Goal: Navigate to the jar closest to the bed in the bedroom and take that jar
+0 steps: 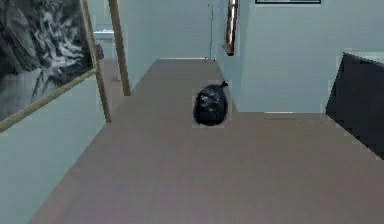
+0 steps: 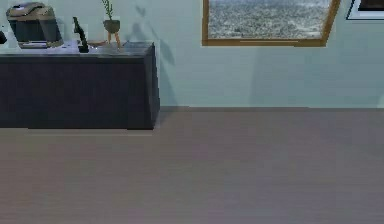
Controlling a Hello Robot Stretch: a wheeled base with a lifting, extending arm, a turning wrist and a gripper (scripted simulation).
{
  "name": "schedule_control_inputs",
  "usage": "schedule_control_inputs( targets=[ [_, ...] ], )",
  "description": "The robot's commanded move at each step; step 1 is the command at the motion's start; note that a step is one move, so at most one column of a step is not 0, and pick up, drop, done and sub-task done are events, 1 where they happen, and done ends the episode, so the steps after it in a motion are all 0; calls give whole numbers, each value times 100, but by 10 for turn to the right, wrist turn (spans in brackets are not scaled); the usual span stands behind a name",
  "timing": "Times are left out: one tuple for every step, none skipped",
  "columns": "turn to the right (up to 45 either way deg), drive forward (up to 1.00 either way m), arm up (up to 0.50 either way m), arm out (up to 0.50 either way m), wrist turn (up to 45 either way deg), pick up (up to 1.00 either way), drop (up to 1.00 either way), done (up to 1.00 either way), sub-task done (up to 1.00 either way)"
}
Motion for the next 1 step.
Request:
schedule_control_inputs(
  targets=[
    [-90, 0, 0, 0, 0, 0, 0, 0, 0]
  ],
)
